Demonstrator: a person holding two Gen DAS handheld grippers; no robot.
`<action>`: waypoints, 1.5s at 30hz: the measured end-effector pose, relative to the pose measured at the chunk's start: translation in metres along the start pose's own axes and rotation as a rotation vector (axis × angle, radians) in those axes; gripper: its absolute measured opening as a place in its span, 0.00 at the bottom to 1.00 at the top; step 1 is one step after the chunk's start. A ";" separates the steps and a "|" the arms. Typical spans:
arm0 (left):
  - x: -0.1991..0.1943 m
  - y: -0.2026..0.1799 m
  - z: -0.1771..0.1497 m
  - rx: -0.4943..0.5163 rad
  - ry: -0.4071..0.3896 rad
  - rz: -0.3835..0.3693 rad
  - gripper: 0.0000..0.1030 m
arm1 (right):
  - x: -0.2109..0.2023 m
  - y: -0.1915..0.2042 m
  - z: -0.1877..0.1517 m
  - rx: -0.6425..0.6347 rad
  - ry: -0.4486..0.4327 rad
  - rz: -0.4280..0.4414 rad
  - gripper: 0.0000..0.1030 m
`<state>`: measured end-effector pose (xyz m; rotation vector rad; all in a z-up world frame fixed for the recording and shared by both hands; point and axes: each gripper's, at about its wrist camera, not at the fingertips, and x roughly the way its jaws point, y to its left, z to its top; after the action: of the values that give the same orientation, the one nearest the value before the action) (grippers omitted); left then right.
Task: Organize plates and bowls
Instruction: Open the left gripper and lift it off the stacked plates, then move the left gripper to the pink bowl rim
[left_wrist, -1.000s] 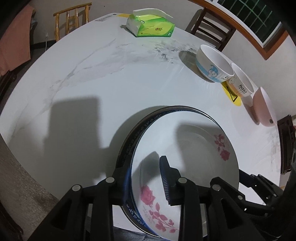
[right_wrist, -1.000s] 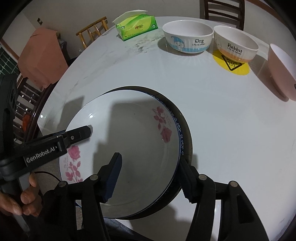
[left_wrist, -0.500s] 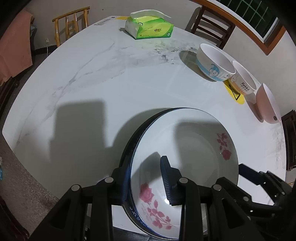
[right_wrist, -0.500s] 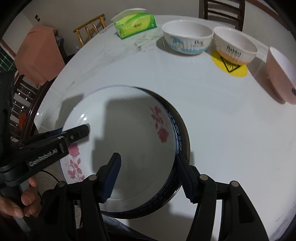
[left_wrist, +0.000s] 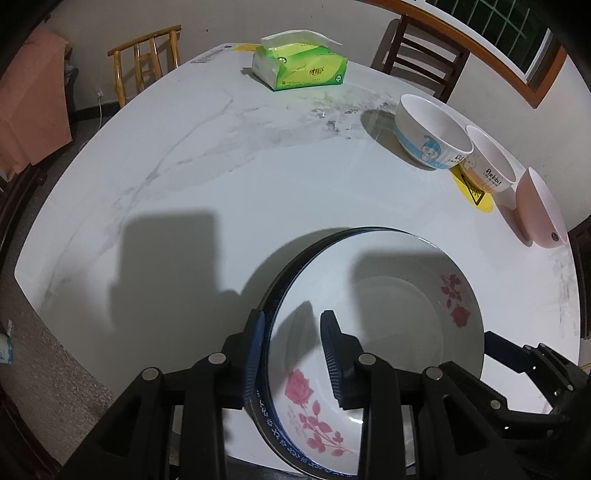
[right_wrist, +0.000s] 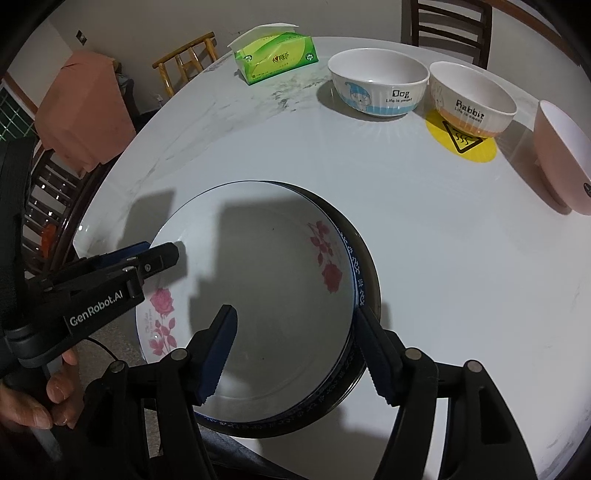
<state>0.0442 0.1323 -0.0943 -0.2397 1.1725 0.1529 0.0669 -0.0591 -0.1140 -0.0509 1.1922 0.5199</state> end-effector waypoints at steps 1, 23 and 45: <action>-0.001 0.000 0.000 -0.001 -0.004 0.005 0.31 | 0.000 -0.001 0.000 0.001 0.000 0.002 0.61; -0.022 -0.030 0.010 0.007 -0.093 0.016 0.36 | -0.022 -0.052 -0.006 0.079 -0.106 -0.037 0.61; -0.002 -0.190 0.053 -0.055 -0.038 -0.451 0.36 | -0.114 -0.257 -0.030 0.485 -0.370 -0.088 0.61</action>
<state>0.1368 -0.0365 -0.0527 -0.5402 1.0502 -0.2055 0.1159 -0.3357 -0.0828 0.3910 0.9203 0.1423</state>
